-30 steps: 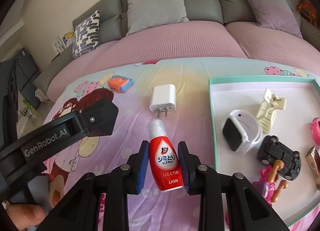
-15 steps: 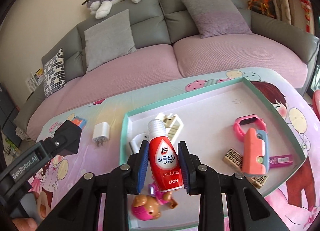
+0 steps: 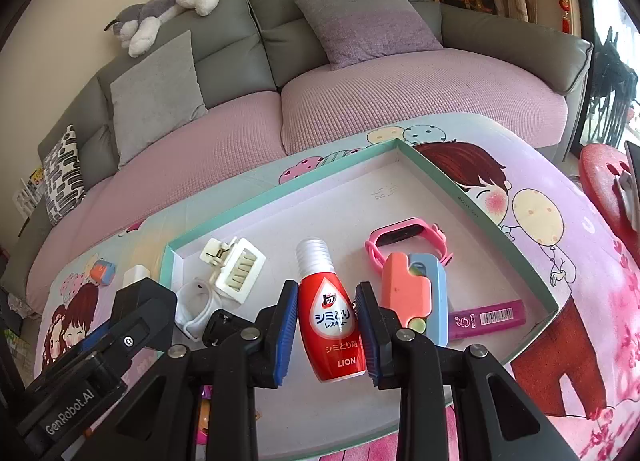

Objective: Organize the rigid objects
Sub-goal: 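Carry the black charger and red bottle over the tray and release them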

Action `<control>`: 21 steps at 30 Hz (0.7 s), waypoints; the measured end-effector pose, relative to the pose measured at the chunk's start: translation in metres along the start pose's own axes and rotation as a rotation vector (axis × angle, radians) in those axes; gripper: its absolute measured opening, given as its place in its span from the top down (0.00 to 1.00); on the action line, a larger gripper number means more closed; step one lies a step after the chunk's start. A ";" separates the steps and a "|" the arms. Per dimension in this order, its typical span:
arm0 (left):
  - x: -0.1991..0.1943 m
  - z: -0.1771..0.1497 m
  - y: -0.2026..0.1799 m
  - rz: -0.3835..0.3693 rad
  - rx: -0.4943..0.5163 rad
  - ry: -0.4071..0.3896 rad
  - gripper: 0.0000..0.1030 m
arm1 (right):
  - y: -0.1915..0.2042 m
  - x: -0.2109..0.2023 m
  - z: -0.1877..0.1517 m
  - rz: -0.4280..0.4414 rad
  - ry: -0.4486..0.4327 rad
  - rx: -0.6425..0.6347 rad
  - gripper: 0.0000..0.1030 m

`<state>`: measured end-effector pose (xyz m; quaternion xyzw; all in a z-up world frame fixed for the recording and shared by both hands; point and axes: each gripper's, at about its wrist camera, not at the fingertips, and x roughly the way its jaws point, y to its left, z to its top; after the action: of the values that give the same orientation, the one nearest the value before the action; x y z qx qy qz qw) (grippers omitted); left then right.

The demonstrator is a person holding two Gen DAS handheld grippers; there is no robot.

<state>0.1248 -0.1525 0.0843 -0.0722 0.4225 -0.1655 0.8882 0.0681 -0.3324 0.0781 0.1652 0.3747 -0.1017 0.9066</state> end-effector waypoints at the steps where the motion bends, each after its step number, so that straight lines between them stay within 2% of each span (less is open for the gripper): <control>1: 0.001 0.001 -0.001 -0.002 0.002 -0.003 0.33 | -0.001 -0.001 0.000 -0.004 -0.005 0.000 0.70; 8: 0.010 0.004 -0.013 -0.023 0.024 -0.011 0.33 | -0.009 -0.001 0.001 -0.014 -0.011 0.020 0.69; 15: 0.025 0.002 -0.027 -0.077 0.044 0.016 0.33 | -0.014 -0.003 0.002 -0.029 -0.015 0.033 0.69; 21: 0.030 -0.001 -0.031 -0.082 0.057 0.032 0.33 | -0.019 0.000 0.002 -0.024 -0.003 0.043 0.69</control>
<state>0.1343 -0.1926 0.0702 -0.0618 0.4283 -0.2150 0.8755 0.0635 -0.3508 0.0751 0.1801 0.3728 -0.1209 0.9022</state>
